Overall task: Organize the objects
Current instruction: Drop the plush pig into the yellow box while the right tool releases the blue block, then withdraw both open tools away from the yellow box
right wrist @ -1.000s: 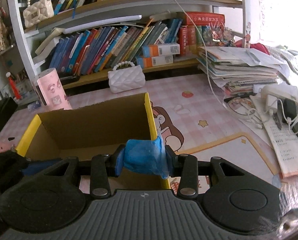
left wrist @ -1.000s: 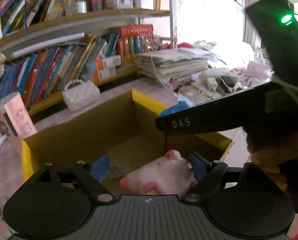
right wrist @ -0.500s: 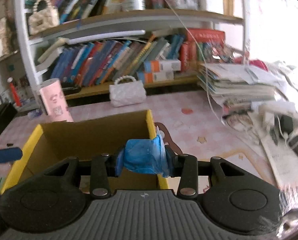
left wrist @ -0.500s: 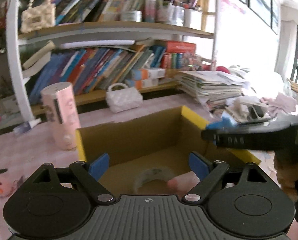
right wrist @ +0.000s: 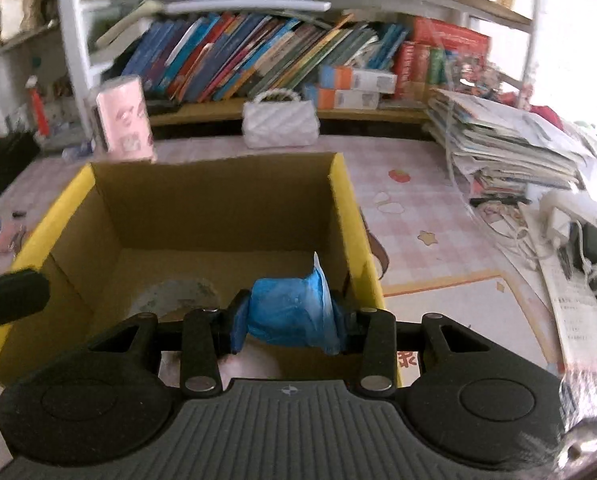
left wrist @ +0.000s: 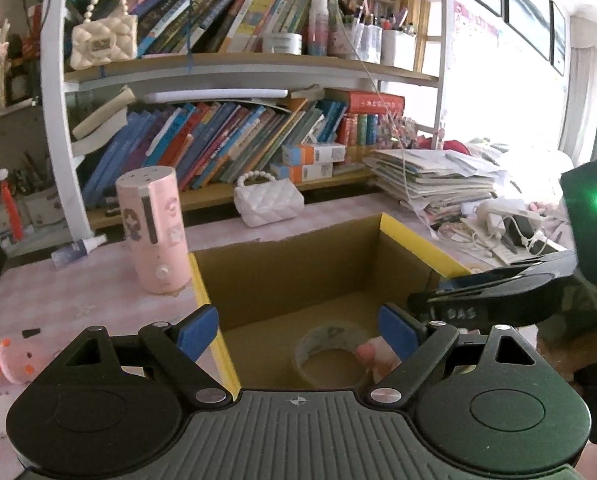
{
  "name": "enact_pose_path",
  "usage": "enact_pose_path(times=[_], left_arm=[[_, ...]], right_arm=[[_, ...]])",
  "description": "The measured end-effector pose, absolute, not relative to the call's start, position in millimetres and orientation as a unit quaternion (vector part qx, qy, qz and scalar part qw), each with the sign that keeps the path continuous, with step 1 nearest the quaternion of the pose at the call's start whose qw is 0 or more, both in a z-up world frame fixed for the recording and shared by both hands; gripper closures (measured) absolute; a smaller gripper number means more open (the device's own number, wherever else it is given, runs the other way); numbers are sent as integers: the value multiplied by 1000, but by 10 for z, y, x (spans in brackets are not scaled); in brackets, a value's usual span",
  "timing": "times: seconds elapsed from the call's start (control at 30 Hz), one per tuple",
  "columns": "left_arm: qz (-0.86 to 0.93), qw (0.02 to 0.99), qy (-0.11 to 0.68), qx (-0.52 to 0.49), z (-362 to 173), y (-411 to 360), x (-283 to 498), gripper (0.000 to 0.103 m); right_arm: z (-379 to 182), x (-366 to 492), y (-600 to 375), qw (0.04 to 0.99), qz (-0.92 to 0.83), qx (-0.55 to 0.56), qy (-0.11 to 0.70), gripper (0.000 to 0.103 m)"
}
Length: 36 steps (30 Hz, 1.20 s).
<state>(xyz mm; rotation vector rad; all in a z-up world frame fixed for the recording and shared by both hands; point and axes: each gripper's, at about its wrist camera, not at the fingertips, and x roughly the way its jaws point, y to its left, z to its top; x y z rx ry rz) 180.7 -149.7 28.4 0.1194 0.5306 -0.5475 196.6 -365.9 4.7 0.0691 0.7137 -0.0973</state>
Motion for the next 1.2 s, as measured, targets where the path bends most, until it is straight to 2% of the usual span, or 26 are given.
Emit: enact_pose_path(times=[0.07,0.13,0.23,0.67,1.0,1.2], left_arm=[[-267,927,260,52,287,-1447,1784,13],[-268,927,259,49,287,-1411,1748,12],[-273,928,251,45,294,-1359,1666,7],[-311,920,237,42,254,-1060,1230,4],[-296,910,282,77,76,-718,826,4],[-288,908,294,85,29,-470,608,4]], right_arm=[[92,1895,-3659,938,-50,45,341,49],[134,1812,-3629,940,-64,45,332,46],[186,1670,-3583,943,-77,53,320,46],[361,757,-3195,945,-176,45,270,45],[-6,222,-2616,915,-190,103,342,41],[-97,-25,-2310,911,-181,108,356,38]])
